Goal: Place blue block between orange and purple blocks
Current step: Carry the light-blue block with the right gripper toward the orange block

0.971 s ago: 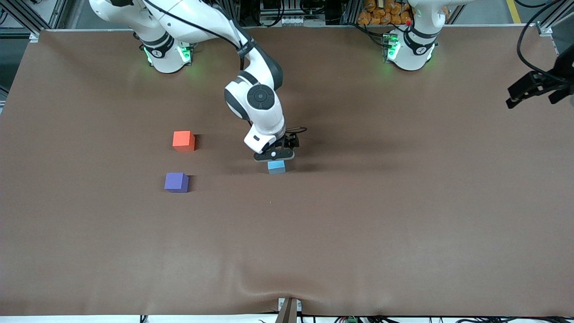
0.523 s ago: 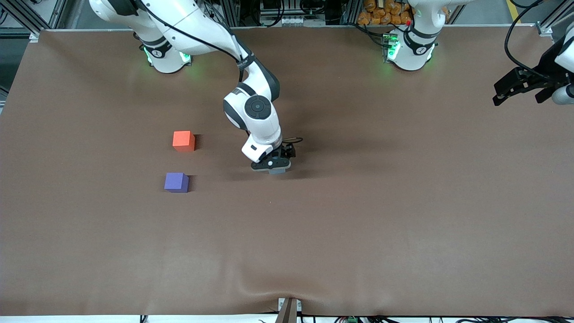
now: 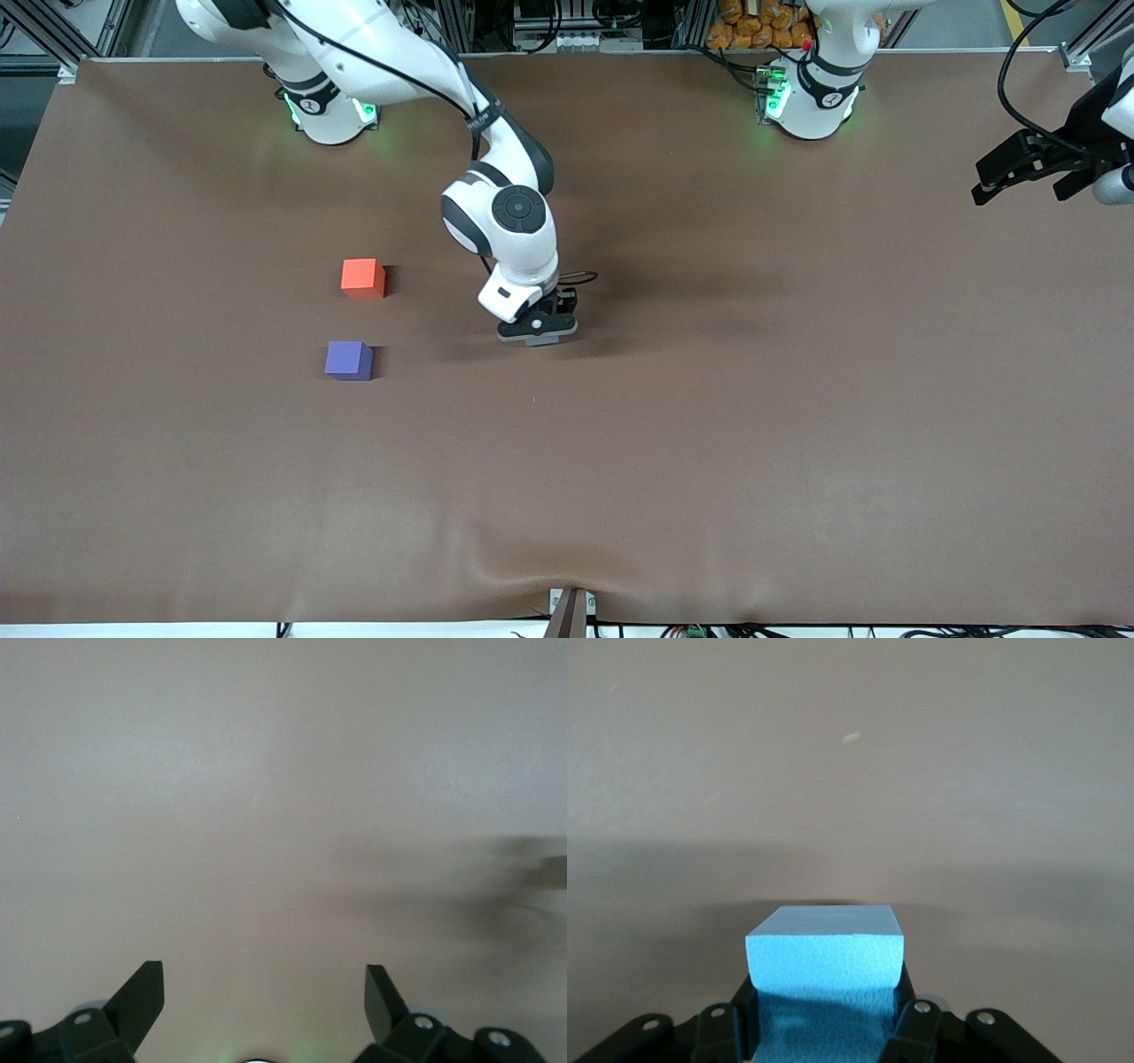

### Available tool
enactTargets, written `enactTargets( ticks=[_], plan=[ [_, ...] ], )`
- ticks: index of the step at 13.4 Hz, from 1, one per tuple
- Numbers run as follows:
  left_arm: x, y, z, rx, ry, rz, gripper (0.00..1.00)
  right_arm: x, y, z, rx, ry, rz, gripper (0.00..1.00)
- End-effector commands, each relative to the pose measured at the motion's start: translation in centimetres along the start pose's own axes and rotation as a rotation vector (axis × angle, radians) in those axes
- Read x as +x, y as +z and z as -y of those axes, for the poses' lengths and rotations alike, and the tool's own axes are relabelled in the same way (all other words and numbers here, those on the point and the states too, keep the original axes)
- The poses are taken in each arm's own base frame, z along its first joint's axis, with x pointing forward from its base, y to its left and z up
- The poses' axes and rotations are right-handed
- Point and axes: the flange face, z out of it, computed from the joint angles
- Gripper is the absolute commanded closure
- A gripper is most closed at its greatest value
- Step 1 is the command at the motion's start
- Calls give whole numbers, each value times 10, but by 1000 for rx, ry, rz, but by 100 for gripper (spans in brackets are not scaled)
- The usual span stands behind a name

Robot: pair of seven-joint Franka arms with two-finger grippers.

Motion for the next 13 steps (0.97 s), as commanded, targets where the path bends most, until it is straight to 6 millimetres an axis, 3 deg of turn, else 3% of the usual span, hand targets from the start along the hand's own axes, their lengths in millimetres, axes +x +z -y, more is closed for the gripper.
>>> enactTargets(
  ticks=[1, 3, 4, 8, 9, 13],
  plan=[
    [-10, -5, 1, -16, -6, 4, 0, -3, -108, -71, -59, 87, 27, 100],
    [-10, -4, -1, -15, -3, 5, 0, -4, -141, -137, 29, 242, 71, 100],
    [-10, -5, -4, -15, 1, 4, 0, -9, -143, -161, 34, 279, 88, 100],
    [-8, 0, -12, -14, 16, 15, 0, -34, -106, -234, 29, 216, 99, 100],
    [-8, 1, -17, -13, 25, 15, 0, -43, -93, -247, 36, 198, 84, 100],
    [-8, 6, -34, -10, 53, 23, 0, -44, -66, -290, 38, 178, 90, 100]
  ],
)
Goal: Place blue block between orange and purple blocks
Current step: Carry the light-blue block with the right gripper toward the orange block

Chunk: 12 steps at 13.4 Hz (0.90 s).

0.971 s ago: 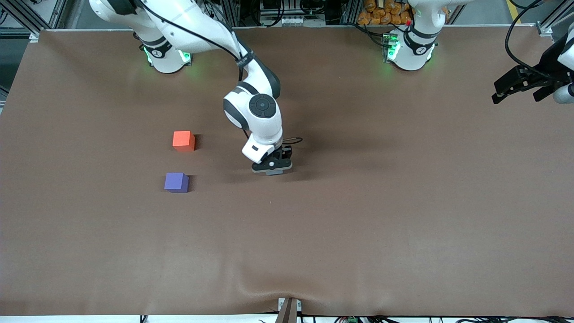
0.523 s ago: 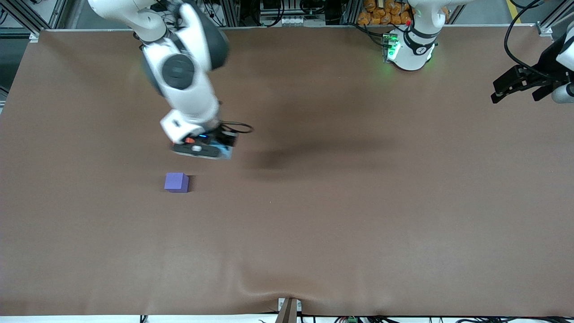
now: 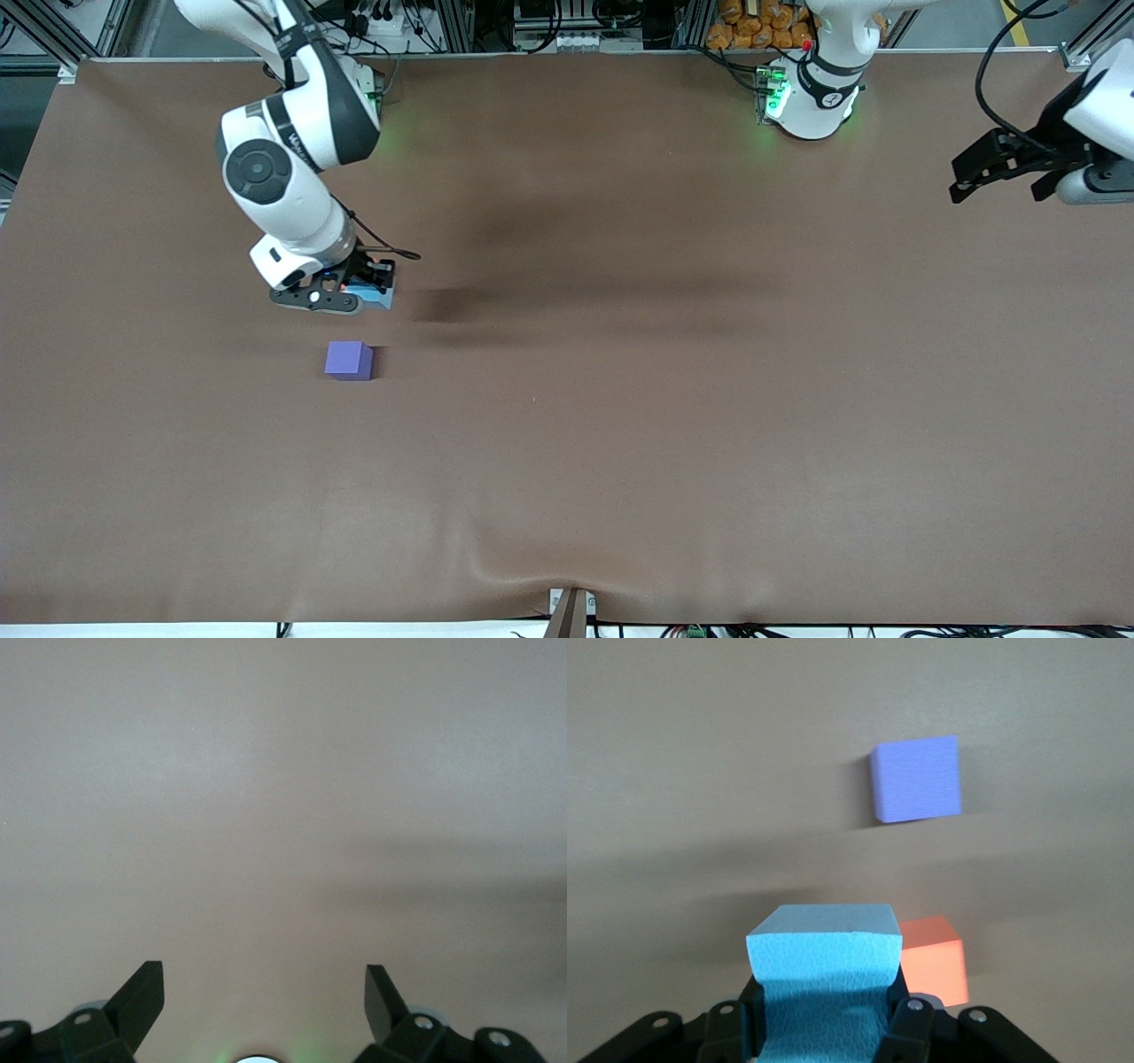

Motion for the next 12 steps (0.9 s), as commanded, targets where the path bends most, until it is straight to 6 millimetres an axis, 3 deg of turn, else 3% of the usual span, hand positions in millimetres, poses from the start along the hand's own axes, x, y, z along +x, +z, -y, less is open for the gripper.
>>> enactTargets(
  ticks=[1, 3, 10, 12],
  plan=[
    [-2, 2, -8, -15, 8, 12, 0, -9, 14, -30, 28, -7, -33, 100],
    [0, 5, -10, -15, 9, 17, 0, -7, 27, -41, 37, -21, -54, 100],
    [3, 13, -8, -15, 7, 28, 0, -5, 70, -44, 55, -45, -90, 100],
    [2, 13, -7, -17, 6, 28, 0, 1, 82, -55, 51, -22, -79, 100]
  ],
)
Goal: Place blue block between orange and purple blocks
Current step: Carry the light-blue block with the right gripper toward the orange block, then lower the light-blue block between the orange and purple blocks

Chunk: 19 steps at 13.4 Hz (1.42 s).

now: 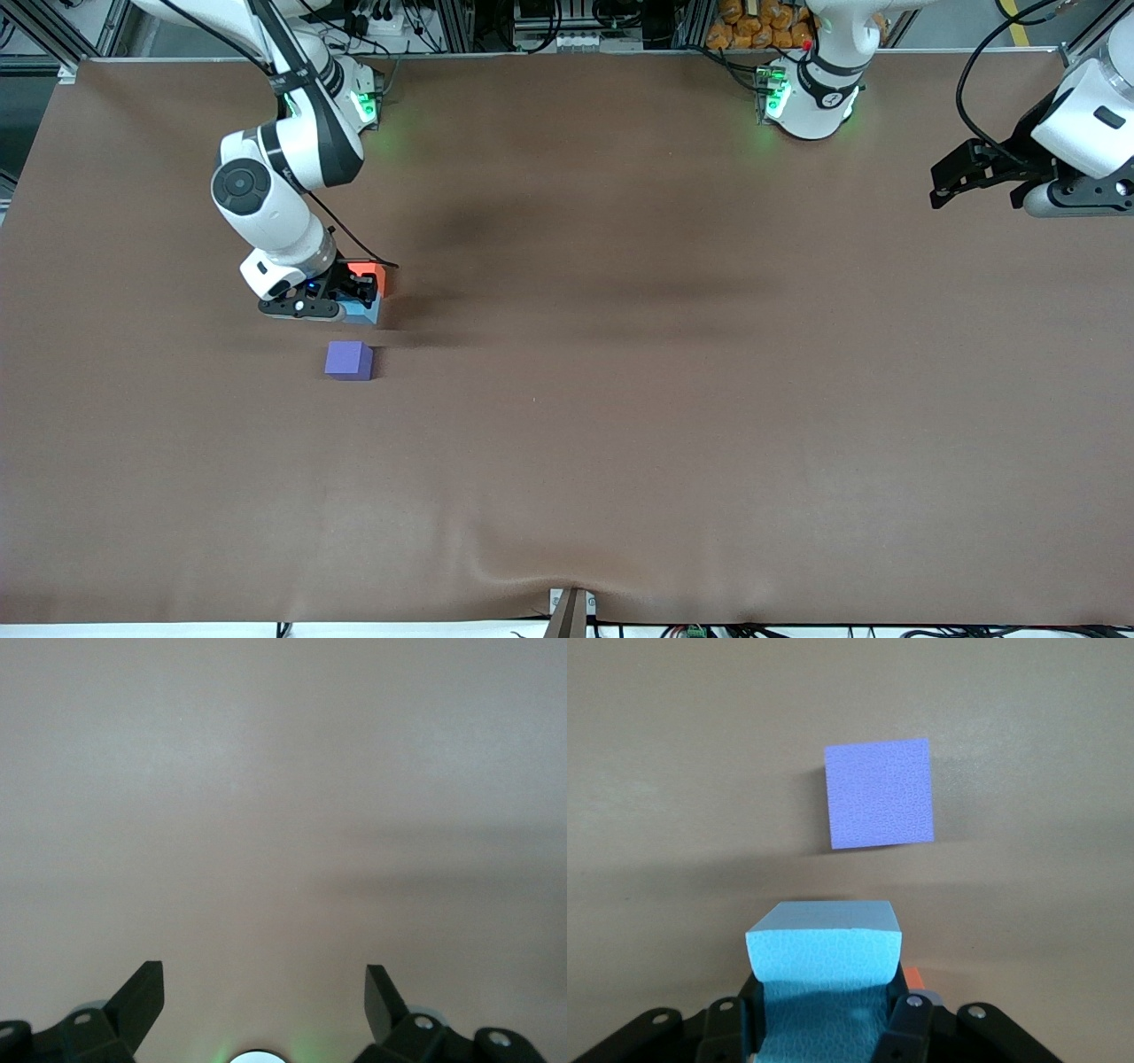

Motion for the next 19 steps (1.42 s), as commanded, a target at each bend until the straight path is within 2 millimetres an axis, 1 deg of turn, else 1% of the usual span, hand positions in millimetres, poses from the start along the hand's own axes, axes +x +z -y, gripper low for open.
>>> enactTargets(
  ticks=[1, 2, 3, 4, 5, 7, 10, 13, 17, 19],
  plan=[
    [-2, -1, 0, -17, -8, -1, 0, 3, 12, -14, 11, 3, -4, 100],
    [-2, 0, 0, -16, -8, 0, 0, 2, 17, -15, 9, 3, 3, 100],
    [-2, 0, 0, -18, -8, 0, 0, 4, 18, -20, 8, 2, 4, 100],
    [-3, 0, -1, -16, -6, 2, 0, 8, 22, -33, 7, 9, 6, 100],
    [-3, 1, 0, -17, -9, 3, 0, 10, 25, -34, 13, 4, -10, 100],
    [-3, 2, 0, -17, -9, 6, 0, 11, 36, -32, 16, 4, -16, 100],
    [-3, 2, 1, -16, -11, 6, 0, 10, 44, -31, 19, 2, -17, 100],
    [-3, 2, 2, -16, -12, 6, 0, 8, 47, -27, 20, -7, -18, 100],
    [-3, 1, 2, -15, -12, 5, 0, 7, 58, -28, 18, -5, -7, 100],
    [-2, 2, 3, -17, -14, 6, 0, 6, 59, -27, 17, -7, -4, 100]
  ],
)
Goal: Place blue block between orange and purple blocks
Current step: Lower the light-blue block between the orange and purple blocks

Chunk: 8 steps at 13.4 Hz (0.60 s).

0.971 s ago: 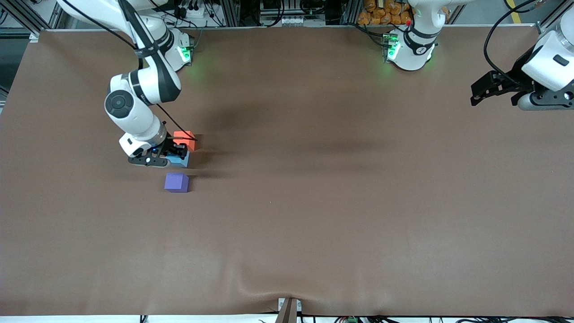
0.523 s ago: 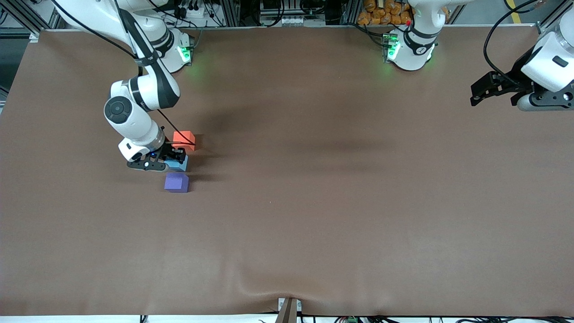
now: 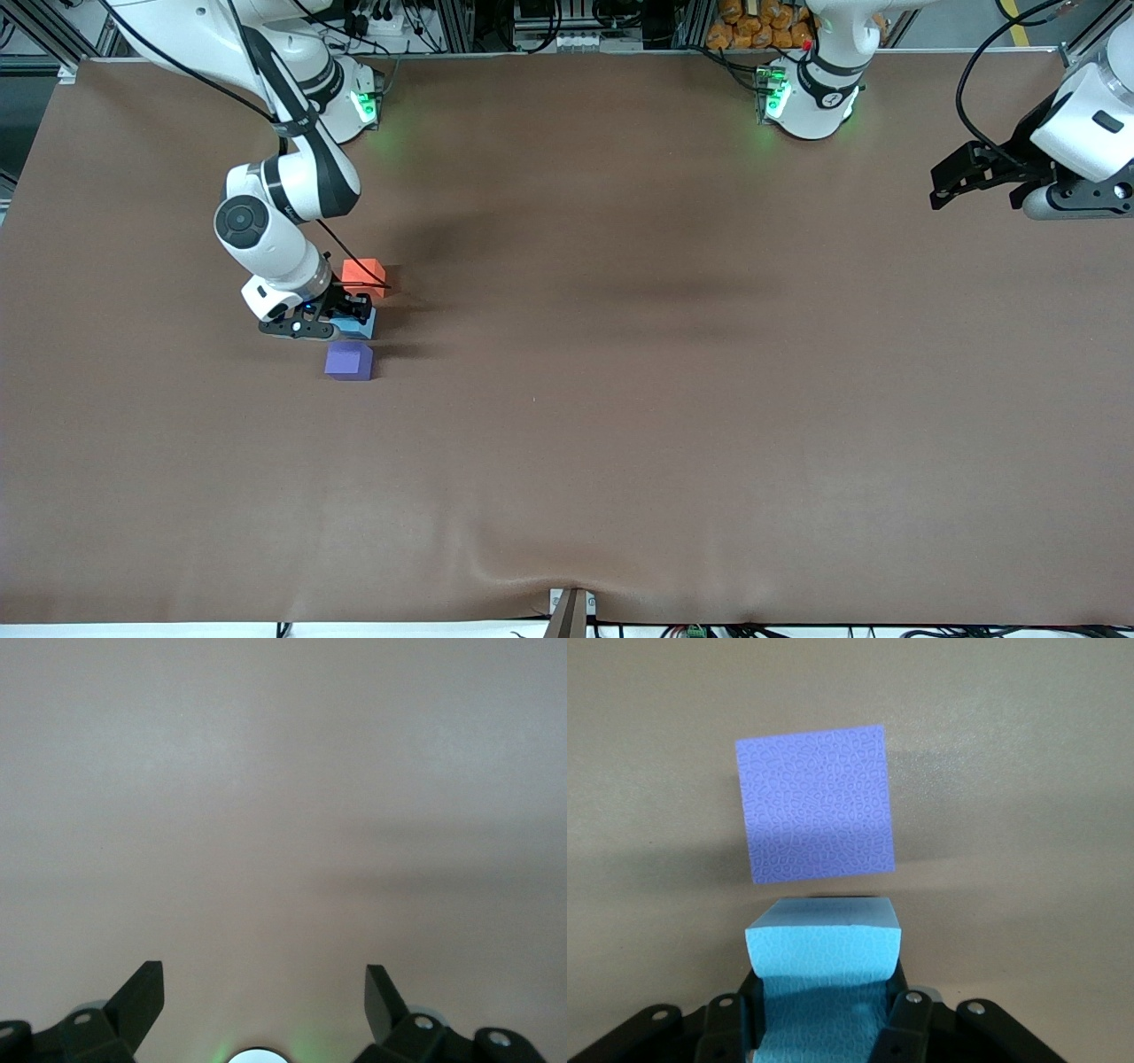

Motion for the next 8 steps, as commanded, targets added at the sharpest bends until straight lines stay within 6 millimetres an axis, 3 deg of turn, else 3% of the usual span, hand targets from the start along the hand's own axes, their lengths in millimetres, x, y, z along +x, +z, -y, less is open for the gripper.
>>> enactTargets(
  ticks=[1, 8],
  plan=[
    [-3, -1, 1, -18, -9, -1, 0, -4, 4, -1, 13, -16, -14, 100],
    [-3, -2, 1, -18, -9, -2, 0, -11, 23, 2, 15, -27, -10, 100]
  ],
)
